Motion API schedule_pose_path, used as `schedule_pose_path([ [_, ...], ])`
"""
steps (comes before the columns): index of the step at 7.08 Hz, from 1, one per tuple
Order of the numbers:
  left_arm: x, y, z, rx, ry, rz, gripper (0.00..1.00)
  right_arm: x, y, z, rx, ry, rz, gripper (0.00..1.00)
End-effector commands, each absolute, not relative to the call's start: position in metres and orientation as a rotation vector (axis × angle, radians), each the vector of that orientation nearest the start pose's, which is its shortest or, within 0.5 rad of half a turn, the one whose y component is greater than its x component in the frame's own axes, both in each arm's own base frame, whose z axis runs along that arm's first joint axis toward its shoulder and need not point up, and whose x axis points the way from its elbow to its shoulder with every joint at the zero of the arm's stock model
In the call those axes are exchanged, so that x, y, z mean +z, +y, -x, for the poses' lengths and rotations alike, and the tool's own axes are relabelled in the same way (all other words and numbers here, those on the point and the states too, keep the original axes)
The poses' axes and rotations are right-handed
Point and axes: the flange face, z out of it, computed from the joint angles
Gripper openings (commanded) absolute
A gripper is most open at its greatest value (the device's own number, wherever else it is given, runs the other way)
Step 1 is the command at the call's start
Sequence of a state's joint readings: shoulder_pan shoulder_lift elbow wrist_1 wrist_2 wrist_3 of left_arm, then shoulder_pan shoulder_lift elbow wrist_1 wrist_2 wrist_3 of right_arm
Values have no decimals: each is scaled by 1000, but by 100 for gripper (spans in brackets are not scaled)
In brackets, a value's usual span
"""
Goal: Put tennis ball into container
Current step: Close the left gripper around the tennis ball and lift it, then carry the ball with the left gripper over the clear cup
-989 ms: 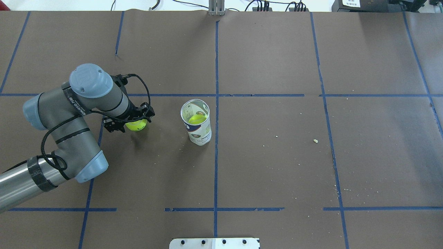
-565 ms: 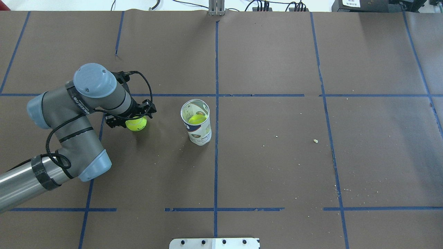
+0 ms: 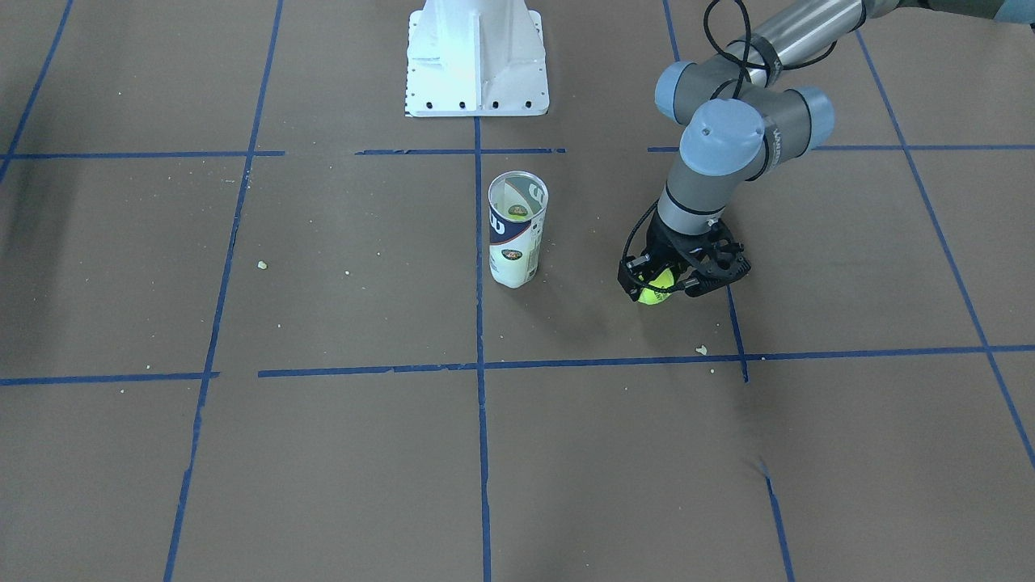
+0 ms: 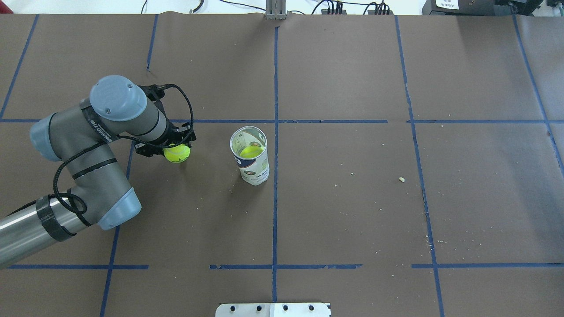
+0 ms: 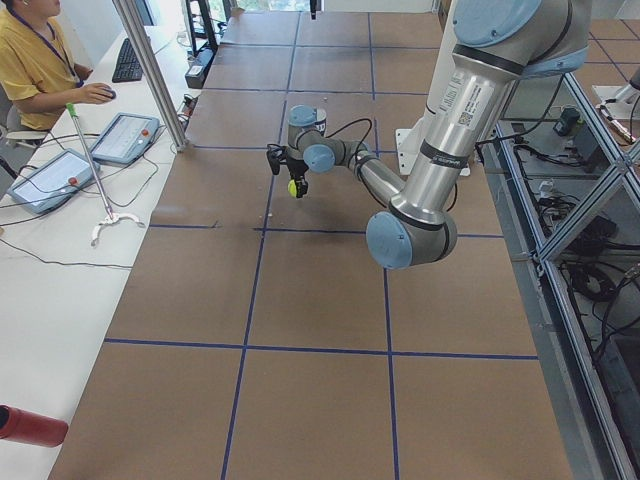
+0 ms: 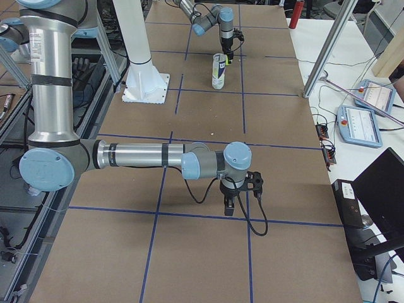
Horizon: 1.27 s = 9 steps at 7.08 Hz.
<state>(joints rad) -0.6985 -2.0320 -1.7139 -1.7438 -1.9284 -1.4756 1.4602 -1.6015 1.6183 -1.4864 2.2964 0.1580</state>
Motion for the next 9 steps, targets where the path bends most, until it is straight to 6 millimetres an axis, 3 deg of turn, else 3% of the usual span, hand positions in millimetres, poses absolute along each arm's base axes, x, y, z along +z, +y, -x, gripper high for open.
schedule_pose_path([
  [1,214,-468,-350,-518,918,-12,0,645,-490,-13,9,-731,1,100],
  [3,128,-457,-354,-613,990,111,0,645,-490,-13,9,-731,1,100],
  [4,92,-454,-356,-685,1041,156,0,645,-490,-13,9,-731,1,100],
  [5,67,-440,-374,-669,1059,185,0,645,-490,-13,9,-731,1,100],
  [7,75,-431,-411,-640,1016,215,0,645,-490,-13,9,-731,1,100],
  [9,86,-440,-423,-640,984,216,0,645,-490,-13,9,-731,1,100],
])
